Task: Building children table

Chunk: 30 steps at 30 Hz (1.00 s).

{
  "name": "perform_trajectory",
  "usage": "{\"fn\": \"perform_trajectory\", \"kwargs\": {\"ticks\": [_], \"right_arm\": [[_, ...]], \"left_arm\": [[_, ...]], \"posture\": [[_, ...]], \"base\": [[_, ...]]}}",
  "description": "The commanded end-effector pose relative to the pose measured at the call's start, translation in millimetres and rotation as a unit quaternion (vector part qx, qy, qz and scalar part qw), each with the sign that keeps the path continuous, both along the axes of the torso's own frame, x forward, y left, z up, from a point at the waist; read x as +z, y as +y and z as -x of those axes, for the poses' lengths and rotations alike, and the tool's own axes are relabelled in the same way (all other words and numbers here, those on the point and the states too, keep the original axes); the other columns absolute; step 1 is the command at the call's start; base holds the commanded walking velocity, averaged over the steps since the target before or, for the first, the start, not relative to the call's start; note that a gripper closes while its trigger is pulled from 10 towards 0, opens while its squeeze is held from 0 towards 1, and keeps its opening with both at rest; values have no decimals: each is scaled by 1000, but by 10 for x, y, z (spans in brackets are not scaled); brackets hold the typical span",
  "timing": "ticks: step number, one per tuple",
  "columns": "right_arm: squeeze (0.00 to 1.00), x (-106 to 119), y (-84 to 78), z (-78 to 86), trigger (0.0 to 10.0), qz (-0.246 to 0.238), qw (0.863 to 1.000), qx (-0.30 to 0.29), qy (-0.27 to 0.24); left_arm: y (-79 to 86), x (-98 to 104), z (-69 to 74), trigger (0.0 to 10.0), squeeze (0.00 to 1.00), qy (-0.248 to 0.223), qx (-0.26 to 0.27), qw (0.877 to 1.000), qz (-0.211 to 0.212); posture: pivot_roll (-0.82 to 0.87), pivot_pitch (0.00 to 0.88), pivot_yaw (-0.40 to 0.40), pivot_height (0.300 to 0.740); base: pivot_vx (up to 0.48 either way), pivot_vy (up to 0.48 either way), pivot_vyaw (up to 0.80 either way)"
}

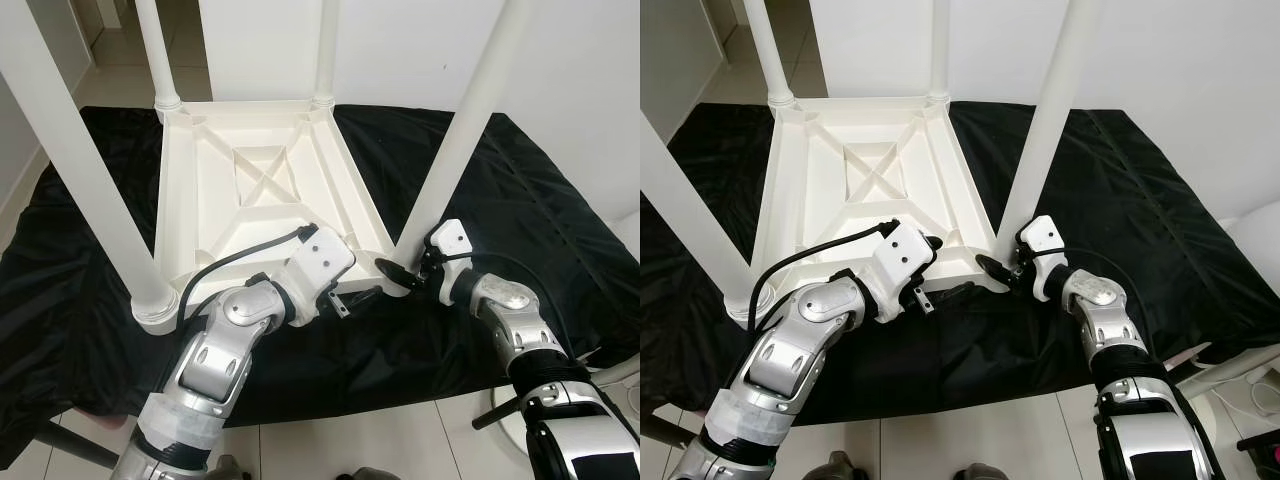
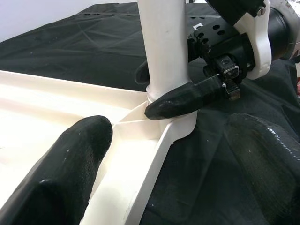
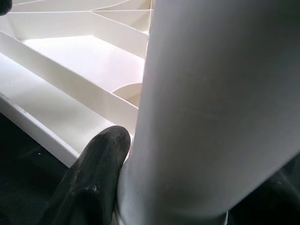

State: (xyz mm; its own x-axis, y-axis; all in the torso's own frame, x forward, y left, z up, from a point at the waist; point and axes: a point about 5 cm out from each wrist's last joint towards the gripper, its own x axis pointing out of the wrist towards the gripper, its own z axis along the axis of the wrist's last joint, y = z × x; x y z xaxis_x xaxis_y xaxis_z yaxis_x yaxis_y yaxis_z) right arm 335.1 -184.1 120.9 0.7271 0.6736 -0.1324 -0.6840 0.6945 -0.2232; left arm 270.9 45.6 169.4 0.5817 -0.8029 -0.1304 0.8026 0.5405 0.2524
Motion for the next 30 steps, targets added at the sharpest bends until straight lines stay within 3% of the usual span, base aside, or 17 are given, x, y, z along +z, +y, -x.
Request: {"fn": "perform_trajectory", "kwargs": {"ticks": [1, 5, 9, 12, 14, 15, 16, 18, 21, 25, 30], "right_arm": [[0, -81, -30, 21, 10000, -2, 1000, -15, 22], [0, -93, 41, 29, 10000, -23, 999, -47, 14], [0, -147, 263, 56, 10000, -76, 984, -160, 17], [0, -164, 337, 77, 10000, -93, 977, -191, 20], [0, -177, 396, 98, 10000, -115, 959, -257, 25], [0, -197, 436, 123, 10000, -133, 944, -301, 36], [0, -197, 436, 123, 10000, -133, 944, -301, 36], [0, -202, 553, 190, 10000, -168, 917, -359, 55], [0, -145, 675, 248, 10000, -201, 894, -395, 58], [0, -68, 783, 265, 10000, -219, 900, -372, 58], [0, -26, 777, 268, 10000, -209, 907, -362, 48]], "left_arm": [[14, 12, -11, 10000, 0, -9, 31, 999, 0], [14, 7, -8, 10000, 0, -8, 32, 999, 0], [15, -7, 11, 10000, 0, -6, 32, 999, 0], [16, -8, 17, 10000, 0, -6, 31, 1000, -1], [18, -7, 13, 10000, 0, -6, 31, 999, -1], [20, -8, 12, 10000, 0, -5, 31, 999, -1], [20, -8, 12, 10000, 0, -5, 31, 999, -1], [24, -9, 13, 10000, 0, -6, 32, 999, -2], [23, -10, 18, 10000, 0, -5, 33, 999, -3], [26, -8, 26, 10000, 0, -4, 33, 999, -1], [24, -7, 28, 10000, 0, -5, 32, 999, -2]], "posture": [[-16, 0, -44, 740], [-17, 0, -49, 740], [-19, 0, -48, 740], [-19, 0, -46, 740], [-18, 0, -47, 740], [-15, 0, -46, 740], [-15, 0, -46, 740], [-14, 1, -46, 740], [-14, 1, -46, 740], [-14, 2, -44, 740], [-14, 2, -44, 740]], "base": [[0, 0, 0], [0, 0, 0], [0, 0, 0], [0, 0, 0], [0, 0, 0], [0, 0, 0], [0, 0, 0], [0, 0, 0], [0, 0, 0], [0, 0, 0], [0, 0, 0]]}}
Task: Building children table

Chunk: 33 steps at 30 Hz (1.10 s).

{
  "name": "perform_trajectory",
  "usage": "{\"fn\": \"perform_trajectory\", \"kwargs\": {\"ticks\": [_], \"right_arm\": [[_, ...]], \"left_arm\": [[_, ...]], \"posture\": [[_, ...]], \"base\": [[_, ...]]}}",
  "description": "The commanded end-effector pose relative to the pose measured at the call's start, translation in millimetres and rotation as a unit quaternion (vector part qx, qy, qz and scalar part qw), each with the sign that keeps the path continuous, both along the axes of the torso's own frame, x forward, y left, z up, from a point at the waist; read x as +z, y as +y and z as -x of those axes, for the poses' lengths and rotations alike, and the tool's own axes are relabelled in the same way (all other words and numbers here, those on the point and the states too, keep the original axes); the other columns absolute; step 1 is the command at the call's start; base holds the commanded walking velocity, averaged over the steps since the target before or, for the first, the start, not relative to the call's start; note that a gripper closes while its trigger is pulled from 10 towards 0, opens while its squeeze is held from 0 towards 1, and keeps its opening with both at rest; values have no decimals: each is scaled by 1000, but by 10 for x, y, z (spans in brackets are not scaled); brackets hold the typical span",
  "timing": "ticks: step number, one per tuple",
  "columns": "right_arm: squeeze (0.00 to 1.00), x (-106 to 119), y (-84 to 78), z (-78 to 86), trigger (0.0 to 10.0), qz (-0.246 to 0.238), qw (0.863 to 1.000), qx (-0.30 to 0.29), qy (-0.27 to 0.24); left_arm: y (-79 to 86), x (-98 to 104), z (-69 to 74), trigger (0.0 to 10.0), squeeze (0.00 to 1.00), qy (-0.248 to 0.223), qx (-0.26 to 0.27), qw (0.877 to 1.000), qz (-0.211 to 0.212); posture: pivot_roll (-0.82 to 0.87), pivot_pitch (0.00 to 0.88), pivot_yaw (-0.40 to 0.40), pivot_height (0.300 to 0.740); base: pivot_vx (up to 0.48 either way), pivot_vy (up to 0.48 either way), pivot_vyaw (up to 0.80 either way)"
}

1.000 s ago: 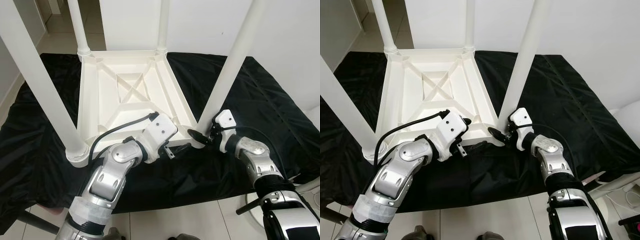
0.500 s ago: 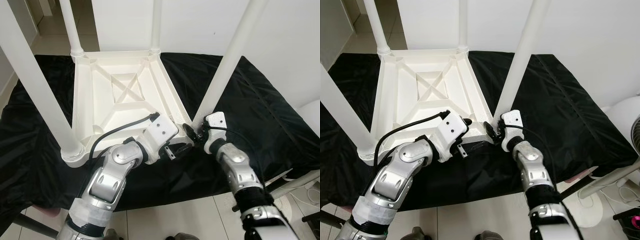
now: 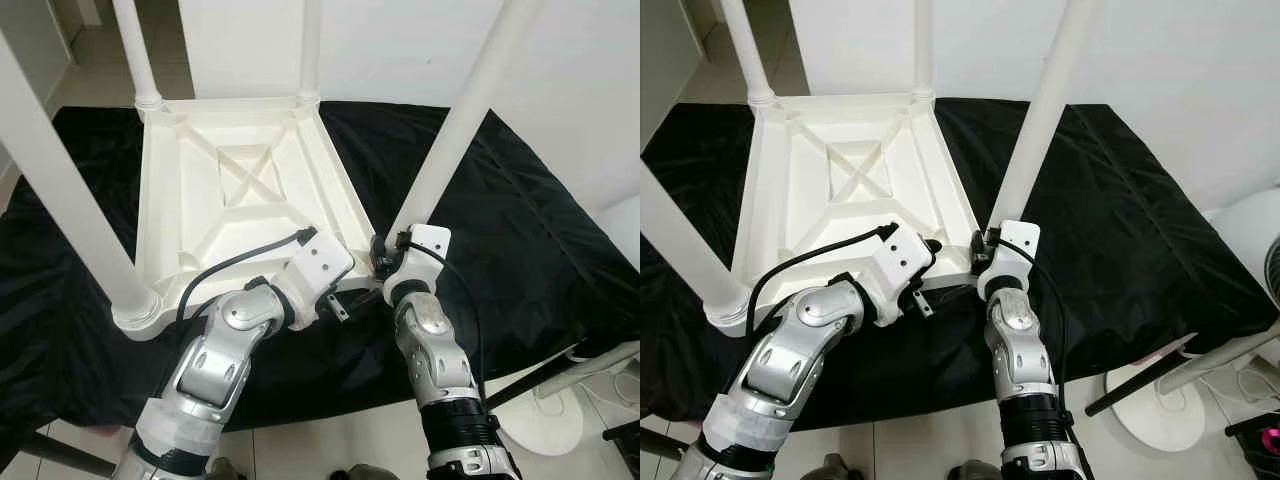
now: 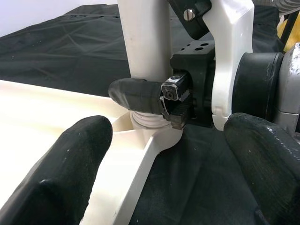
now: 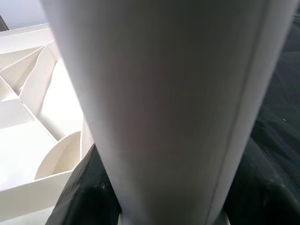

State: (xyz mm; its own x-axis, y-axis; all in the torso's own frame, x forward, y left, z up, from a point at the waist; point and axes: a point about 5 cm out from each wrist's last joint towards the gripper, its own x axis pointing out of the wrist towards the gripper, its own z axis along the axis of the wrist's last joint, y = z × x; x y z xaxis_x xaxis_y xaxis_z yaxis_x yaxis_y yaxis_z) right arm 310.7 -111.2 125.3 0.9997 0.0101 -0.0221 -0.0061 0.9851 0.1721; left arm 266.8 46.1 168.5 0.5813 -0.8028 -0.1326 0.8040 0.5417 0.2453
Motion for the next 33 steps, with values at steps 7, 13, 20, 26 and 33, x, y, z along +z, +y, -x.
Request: {"fn": "perform_trajectory", "kwargs": {"ticks": [7, 13, 20, 26, 33], "right_arm": [[886, -43, 40, 59, 10000, -1, 1000, 5, 21], [1000, -12, -46, 105, 10000, 4, 1000, 16, 5], [1000, 67, -454, 142, 10000, 26, 995, 94, -37], [0, 28, -675, 141, 10000, 92, 976, 194, -28], [0, 35, -804, 72, 10000, 142, 946, 290, -29]], "left_arm": [[20, 5, -17, 10000, 0, -9, 33, 999, -4], [22, 1, -9, 10000, 0, -8, 34, 999, -3], [24, 3, -13, 10000, 0, -8, 34, 999, -3], [11, 10, -23, 10000, 0, -8, 29, 1000, -3], [-2, 17, -40, 10000, 0, -10, 26, 1000, -3]], "posture": [[-12, 1, -48, 740], [-12, 0, -49, 740], [-22, 4, -43, 740], [-36, 0, -34, 740], [-36, 0, -29, 740]], "base": [[0, 0, 0], [0, 0, 0], [0, 0, 0], [0, 0, 0], [0, 0, 0]]}}
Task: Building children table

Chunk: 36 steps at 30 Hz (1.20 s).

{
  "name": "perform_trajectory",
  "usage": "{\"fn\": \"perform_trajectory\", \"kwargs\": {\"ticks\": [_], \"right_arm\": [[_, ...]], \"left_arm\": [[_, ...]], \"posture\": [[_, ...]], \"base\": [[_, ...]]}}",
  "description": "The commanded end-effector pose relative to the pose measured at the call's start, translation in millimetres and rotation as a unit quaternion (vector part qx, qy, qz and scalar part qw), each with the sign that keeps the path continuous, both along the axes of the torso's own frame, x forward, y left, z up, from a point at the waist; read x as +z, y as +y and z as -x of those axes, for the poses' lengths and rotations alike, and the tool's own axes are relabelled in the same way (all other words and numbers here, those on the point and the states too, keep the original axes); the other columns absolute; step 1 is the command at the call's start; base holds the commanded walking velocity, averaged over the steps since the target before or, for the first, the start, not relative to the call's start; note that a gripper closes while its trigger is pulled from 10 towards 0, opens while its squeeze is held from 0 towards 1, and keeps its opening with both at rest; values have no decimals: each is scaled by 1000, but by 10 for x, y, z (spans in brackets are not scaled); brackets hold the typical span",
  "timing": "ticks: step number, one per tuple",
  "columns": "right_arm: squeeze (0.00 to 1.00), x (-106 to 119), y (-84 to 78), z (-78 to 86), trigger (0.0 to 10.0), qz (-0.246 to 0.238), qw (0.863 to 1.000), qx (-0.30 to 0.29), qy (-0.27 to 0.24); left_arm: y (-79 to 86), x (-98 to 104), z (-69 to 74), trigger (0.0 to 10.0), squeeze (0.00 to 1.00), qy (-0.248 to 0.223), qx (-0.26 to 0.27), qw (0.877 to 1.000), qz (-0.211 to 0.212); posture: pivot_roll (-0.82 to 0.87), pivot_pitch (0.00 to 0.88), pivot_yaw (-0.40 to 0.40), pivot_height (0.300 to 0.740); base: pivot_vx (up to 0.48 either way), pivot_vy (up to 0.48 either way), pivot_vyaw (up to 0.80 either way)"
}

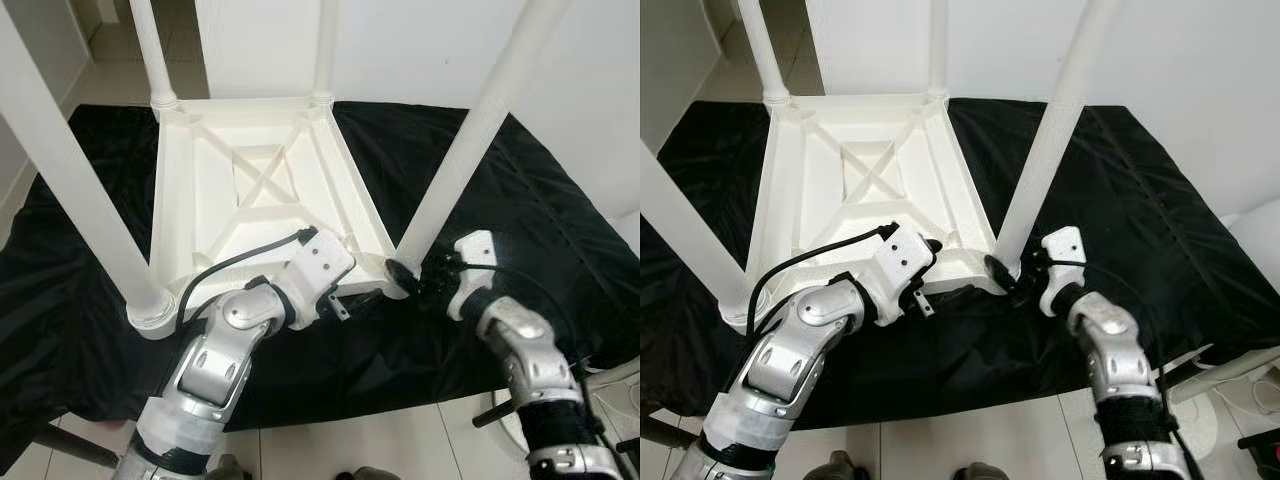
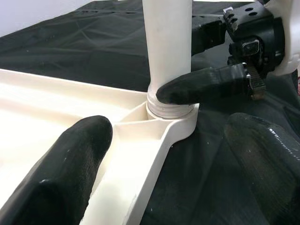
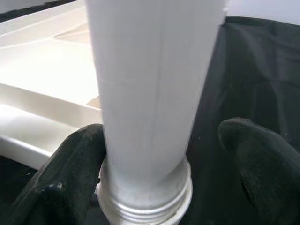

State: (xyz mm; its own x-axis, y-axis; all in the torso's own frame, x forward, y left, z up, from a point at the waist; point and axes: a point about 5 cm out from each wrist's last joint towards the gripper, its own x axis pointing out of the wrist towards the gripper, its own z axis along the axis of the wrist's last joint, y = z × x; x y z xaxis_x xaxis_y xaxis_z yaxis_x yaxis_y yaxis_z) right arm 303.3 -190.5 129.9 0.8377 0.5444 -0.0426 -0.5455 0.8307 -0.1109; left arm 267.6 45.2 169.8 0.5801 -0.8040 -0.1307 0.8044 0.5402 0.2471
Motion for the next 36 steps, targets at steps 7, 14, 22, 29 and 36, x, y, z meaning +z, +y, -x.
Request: {"fn": "perform_trajectory", "kwargs": {"ticks": [7, 14, 22, 29, 36], "right_arm": [[0, 75, 2, -158, 10000, 30, 997, 71, -1], [0, 46, 12, -248, 0, 43, 994, 94, 20], [0, -30, -45, -242, 0, 39, 993, 111, 33], [0, -38, -58, -228, 10000, 27, 995, 94, 32], [0, -28, 3, -225, 10000, -3, 1000, 24, 15]], "left_arm": [[3, 0, -23, 10000, 0, -9, 22, 1000, -6], [9, -2, -22, 10000, 0, -10, 22, 1000, -8], [16, -5, -16, 10000, 0, -10, 25, 1000, -7], [13, -6, -15, 10000, 0, -10, 24, 1000, -7], [15, -15, -8, 10000, 0, -9, 25, 1000, -7]], "posture": [[-29, 0, -29, 740], [-22, 0, -34, 740], [-22, 0, -38, 740], [-24, 0, -40, 740], [-22, 0, -52, 740]], "base": [[0, 0, 0], [0, 0, 0], [0, 0, 0], [0, 0, 0], [0, 0, 0]]}}
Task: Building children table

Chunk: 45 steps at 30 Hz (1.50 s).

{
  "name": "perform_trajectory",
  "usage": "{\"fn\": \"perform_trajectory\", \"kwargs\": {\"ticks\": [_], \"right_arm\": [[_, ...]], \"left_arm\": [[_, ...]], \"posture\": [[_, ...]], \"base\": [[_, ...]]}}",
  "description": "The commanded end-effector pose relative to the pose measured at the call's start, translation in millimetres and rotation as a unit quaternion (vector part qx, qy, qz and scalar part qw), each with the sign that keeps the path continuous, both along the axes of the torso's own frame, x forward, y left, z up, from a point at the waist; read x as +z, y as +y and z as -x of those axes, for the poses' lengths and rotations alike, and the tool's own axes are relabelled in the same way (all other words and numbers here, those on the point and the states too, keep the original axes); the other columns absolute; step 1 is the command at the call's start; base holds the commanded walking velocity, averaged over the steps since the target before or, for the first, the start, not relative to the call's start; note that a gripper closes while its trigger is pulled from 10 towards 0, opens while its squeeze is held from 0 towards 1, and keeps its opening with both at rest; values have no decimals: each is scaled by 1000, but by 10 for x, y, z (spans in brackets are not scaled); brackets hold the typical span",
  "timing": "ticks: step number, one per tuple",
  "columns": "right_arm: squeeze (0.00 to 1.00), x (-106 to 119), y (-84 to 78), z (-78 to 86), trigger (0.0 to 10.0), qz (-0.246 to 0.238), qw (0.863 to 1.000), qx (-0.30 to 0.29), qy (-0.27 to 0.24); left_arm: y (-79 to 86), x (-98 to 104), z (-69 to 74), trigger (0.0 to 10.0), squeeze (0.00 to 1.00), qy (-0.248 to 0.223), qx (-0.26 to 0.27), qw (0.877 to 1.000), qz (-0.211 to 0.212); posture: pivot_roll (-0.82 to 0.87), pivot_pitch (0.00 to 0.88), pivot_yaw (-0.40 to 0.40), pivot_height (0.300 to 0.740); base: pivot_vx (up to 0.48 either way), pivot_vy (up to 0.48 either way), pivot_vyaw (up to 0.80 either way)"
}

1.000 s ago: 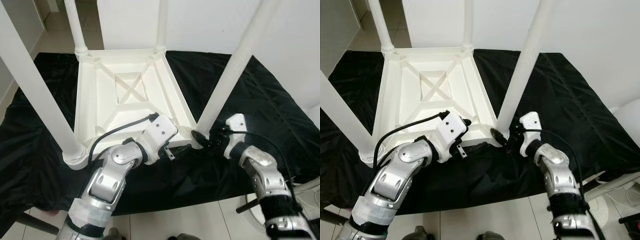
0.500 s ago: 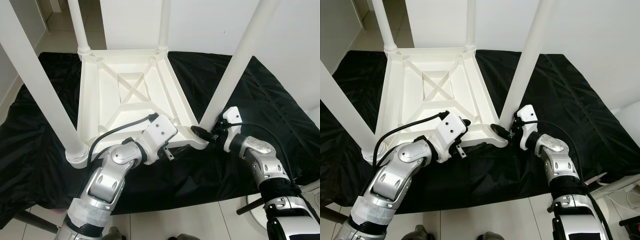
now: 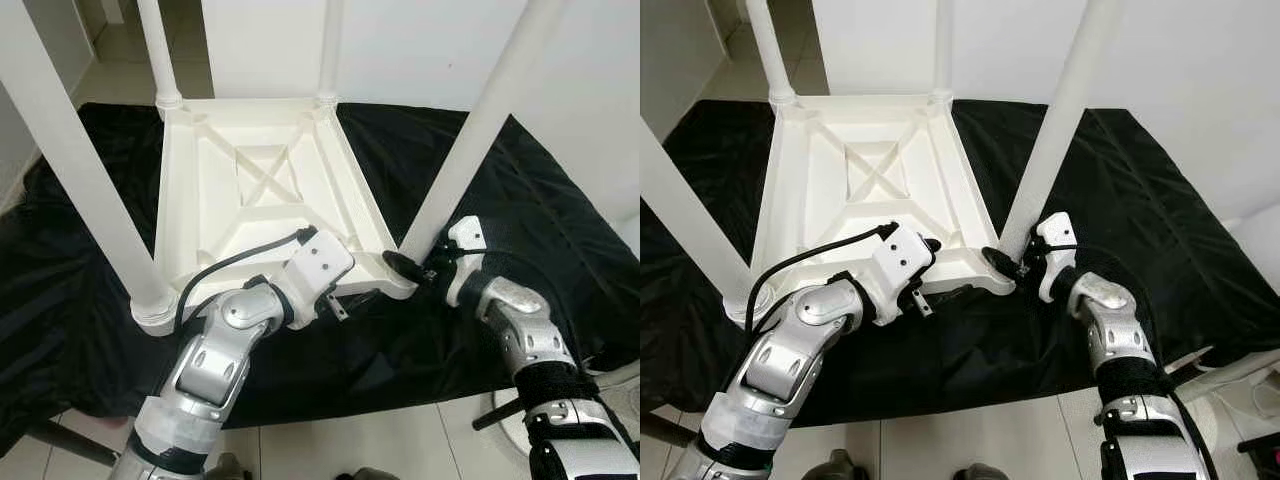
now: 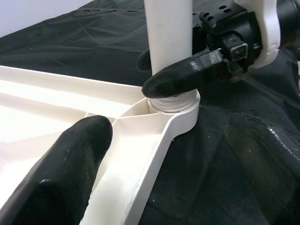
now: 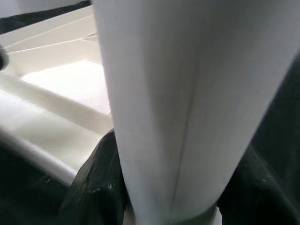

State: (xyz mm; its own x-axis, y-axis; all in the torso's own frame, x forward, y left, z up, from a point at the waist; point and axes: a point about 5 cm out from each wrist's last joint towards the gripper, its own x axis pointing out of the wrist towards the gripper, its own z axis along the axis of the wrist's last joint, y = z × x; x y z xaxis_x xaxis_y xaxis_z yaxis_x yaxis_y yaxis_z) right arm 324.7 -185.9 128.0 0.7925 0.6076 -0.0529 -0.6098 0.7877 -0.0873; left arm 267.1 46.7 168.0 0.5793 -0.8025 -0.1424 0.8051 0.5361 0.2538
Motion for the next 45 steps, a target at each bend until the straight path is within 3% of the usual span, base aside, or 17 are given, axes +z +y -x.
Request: {"fn": "perform_trajectory", "kwargs": {"ticks": [1, 2, 3, 5, 6, 9, 14, 16, 18, 24, 30, 31, 37, 41, 42, 43, 45], "right_arm": [[0, -12, -8, -12, 10000, -5, 997, -71, -6], [0, -11, 17, -6, 10000, -4, 993, -116, -16], [0, -11, 17, -6, 10000, -4, 993, -116, -16], [0, 9, 150, 77, 10000, -25, 975, -218, -41], [0, 9, 150, 77, 10000, -25, 975, -218, -41], [0, -55, 304, 170, 10000, -31, 955, -295, -31], [0, -117, 468, 238, 10000, -37, 936, -348, -32], [0, -140, 642, 265, 10000, -56, 940, -336, -17], [0, -103, 674, 267, 10000, -54, 944, -325, -28], [0, -61, 613, 260, 10000, -59, 941, -333, -28], [0, -38, 652, 304, 10000, -67, 941, -330, -24], [1000, -26, 647, 316, 10000, -74, 942, -326, -27], [1000, 35, 595, 350, 10000, -88, 945, -311, -48], [1000, 72, 531, 379, 10000, -88, 955, -276, -62], [0, 81, 480, 390, 10000, -86, 964, -245, -63], [0, 81, 480, 390, 10000, -86, 964, -245, -63], [0, 94, 391, 414, 10000, -72, 979, -181, -66]], "left_arm": [[2, -3, -7, 10000, 0, -9, 26, 1000, 0], [3, -8, -2, 10000, 0, -8, 27, 1000, 0], [3, -8, -2, 10000, 0, -8, 27, 1000, 0], [1, -23, 15, 10000, 0, -6, 25, 1000, 0], [1, -23, 15, 10000, 0, -6, 25, 1000, 0], [-6, -29, 17, 10000, 0, -6, 24, 1000, -1], [-13, -31, 17, 10000, 0, -7, 23, 1000, -2], [-17, -28, 25, 10000, 0, -8, 24, 1000, -2], [-15, -30, 31, 10000, 0, -7, 24, 1000, -2], [-22, -33, 28, 10000, 0, -9, 22, 1000, -3], [-23, -30, 22, 10000, 0, -12, 22, 1000, -3], [-26, -31, 25, 10000, 0, -12, 22, 1000, -4], [-28, -35, 28, 10000, 0, -12, 23, 1000, -4], [-21, -34, 29, 10000, 0, -13, 25, 1000, -5], [-19, -35, 31, 10000, 0, -13, 25, 1000, -5], [-19, -35, 31, 10000, 0, -13, 25, 1000, -5], [-17, -39, 34, 10000, 0, -13, 26, 1000, -6]], "posture": [[-23, 0, -52, 740], [-23, 0, -54, 740], [-23, 0, -54, 740], [-26, 0, -53, 740], [-26, 0, -53, 740], [-29, 0, -54, 740], [-24, 0, -57, 740], [-22, 0, -55, 740], [-22, 0, -55, 740], [-26, 0, -55, 740], [-27, 0, -54, 740], [-27, 0, -55, 740], [-26, 0, -59, 740], [-24, 0, -60, 740], [-26, 0, -58, 740], [-26, 0, -58, 740], [-26, 0, -58, 740]], "base": [[0, 0, 0], [0, 0, 0], [0, 0, 0], [0, 0, 0], [0, 0, 0], [0, 0, 0], [0, 0, 0], [0, 0, 0], [0, 0, 0], [0, 0, 0], [0, 0, 0], [0, 0, 0], [0, 0, 0], [0, 0, 0], [0, 0, 0], [0, 0, 0], [0, 0, 0]]}}
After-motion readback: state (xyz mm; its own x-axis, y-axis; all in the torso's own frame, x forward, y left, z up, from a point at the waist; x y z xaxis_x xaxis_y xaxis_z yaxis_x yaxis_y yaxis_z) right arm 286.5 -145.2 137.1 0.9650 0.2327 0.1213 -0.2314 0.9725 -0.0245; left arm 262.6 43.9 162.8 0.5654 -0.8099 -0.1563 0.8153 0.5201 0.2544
